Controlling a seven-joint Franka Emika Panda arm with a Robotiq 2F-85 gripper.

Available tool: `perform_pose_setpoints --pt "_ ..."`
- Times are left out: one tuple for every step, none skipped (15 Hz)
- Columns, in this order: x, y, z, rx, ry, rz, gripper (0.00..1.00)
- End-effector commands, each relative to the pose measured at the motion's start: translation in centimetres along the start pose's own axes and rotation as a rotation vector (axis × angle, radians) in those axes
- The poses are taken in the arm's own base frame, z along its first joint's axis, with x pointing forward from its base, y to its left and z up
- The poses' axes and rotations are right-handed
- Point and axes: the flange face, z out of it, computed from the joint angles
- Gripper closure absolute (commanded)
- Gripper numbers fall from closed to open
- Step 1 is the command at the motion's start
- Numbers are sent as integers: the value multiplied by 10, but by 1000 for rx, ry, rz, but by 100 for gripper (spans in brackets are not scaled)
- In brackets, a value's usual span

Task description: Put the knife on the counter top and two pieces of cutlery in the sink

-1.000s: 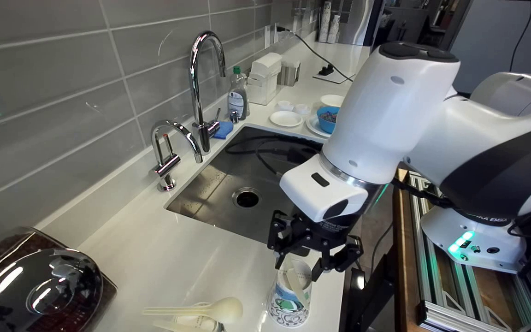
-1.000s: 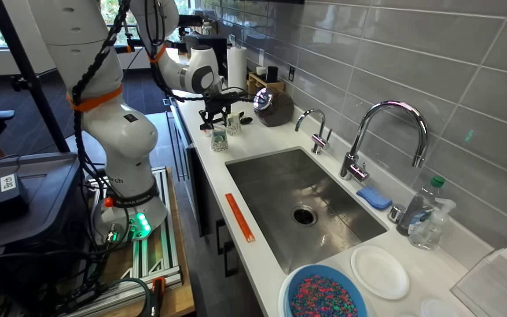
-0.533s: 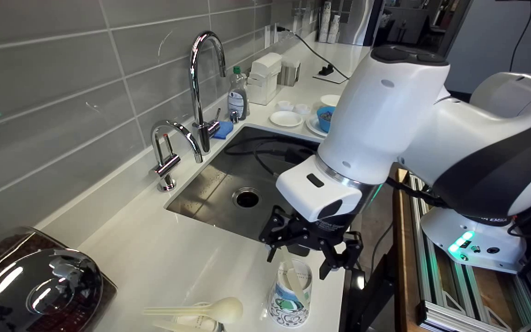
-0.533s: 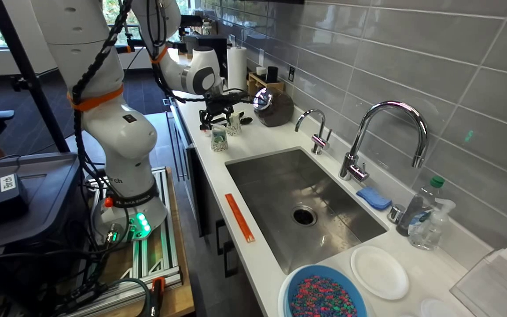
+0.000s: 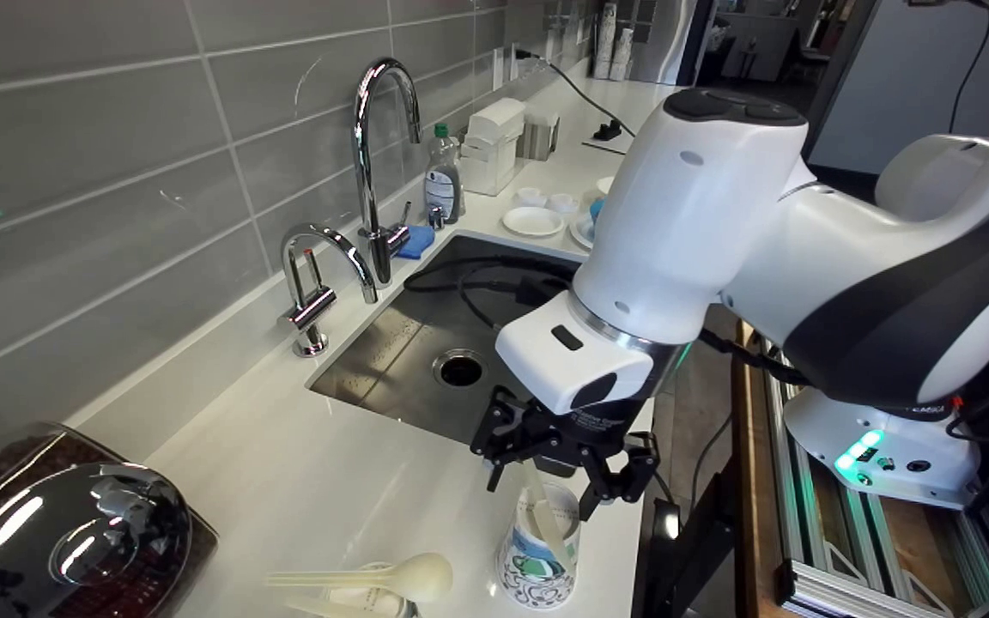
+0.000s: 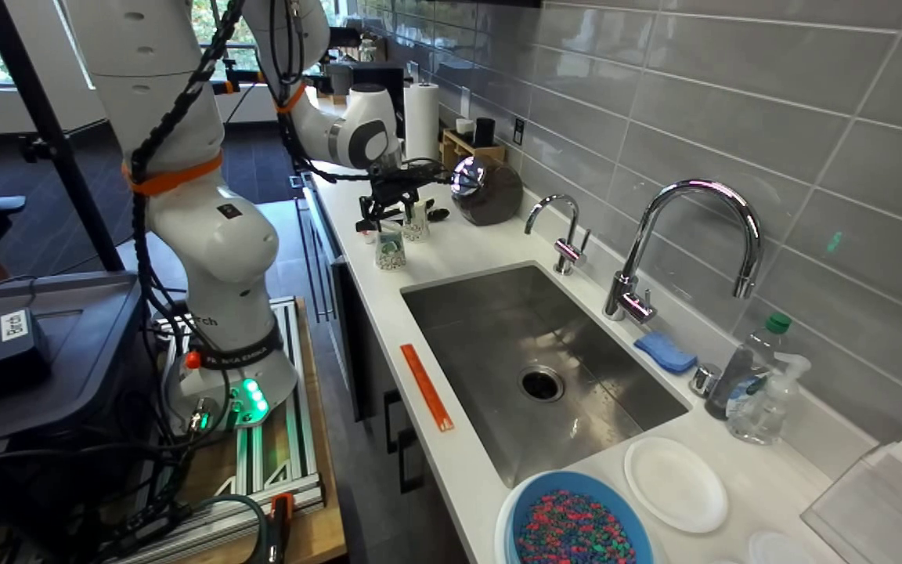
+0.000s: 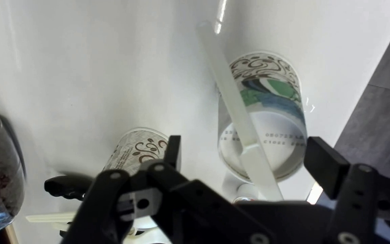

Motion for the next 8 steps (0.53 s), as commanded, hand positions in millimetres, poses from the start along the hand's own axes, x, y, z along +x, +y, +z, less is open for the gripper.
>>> perform_pose_setpoints --pt "0 7 5 27 -17 -25 20" --pt "0 8 4 26 -17 -26 30" --pt "-1 9 4 27 -18 -26 40" --pt "-1 9 4 28 -19 -26 47" --pt "-1 10 4 29 -20 -26 49" --pt "-1 10 3 31 -21 -27 54" --pt "-1 10 3 32 -22 -27 48" --pt "-1 10 3 32 -23 -27 45"
